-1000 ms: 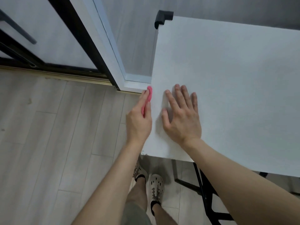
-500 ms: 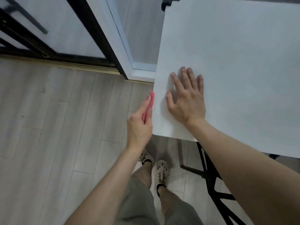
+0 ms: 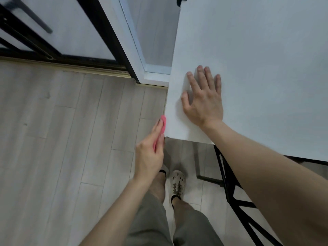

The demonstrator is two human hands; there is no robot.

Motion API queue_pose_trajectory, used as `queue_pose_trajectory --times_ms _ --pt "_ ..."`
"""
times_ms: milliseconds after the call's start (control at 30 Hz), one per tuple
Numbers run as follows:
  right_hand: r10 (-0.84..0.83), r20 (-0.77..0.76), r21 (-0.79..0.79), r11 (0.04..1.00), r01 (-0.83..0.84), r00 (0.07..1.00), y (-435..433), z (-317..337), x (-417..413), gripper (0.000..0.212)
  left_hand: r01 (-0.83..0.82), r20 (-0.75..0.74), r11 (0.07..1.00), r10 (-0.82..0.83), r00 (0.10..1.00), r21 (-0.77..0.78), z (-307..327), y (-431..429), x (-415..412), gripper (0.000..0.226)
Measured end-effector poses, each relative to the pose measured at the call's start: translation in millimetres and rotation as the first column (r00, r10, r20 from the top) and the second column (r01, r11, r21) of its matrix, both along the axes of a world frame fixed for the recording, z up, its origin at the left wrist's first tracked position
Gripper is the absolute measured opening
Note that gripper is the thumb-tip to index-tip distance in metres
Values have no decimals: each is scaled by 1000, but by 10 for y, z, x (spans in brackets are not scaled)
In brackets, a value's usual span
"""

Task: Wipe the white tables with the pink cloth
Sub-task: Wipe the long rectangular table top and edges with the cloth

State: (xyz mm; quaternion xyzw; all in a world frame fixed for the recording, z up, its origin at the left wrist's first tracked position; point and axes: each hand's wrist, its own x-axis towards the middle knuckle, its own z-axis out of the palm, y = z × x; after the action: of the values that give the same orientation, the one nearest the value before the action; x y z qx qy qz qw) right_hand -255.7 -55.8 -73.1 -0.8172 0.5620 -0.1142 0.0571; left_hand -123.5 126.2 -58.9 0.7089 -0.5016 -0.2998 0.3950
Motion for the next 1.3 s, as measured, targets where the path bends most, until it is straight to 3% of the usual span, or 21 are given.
queue_pose_trajectory --times_ms 100,200,300,367,500,600,867,1000,1133,1300 --pt "-1 5 5 1000 1 1000 7 1 3 69 39 59 999 -40 997 14 6 -50 118 49" --pt "-2 12 -9 1000 2 1000 -4 -16 18 69 34 176 999 -31 984 -17 -21 -959 254 45" --pt "-9 28 -23 1000 9 1000 -5 -57 0 69 -21 145 998 28 989 -55 -79 -1721 272 44" --pt "-1 28 -20 1000 2 1000 -8 -63 -4 69 -37 124 998 42 991 -43 -106 -1566 211 45" --pt "4 36 -20 1000 -3 999 8 -54 -8 69 -25 41 999 26 999 -33 -54 -475 53 48" --pt "2 50 -20 1000 -1 999 1 -53 -4 68 -34 6 999 34 999 -12 -55 -378 59 47" --pt "8 69 -5 1000 -8 998 -16 -68 -14 68 -115 213 991 127 969 -72 -119 -2569 327 41" --pt "18 63 -17 1000 -17 998 -49 7 -41 63 -33 156 998 40 987 -50 -34 -2027 348 40" --pt "6 106 -50 999 0 994 -741 117 56 33 63 -14 996 -62 998 61 45 -1308 371 44" --pt "60 135 -60 997 -52 989 -1172 0 45 39 30 -7 999 -30 1000 30 -22 -2141 473 42"
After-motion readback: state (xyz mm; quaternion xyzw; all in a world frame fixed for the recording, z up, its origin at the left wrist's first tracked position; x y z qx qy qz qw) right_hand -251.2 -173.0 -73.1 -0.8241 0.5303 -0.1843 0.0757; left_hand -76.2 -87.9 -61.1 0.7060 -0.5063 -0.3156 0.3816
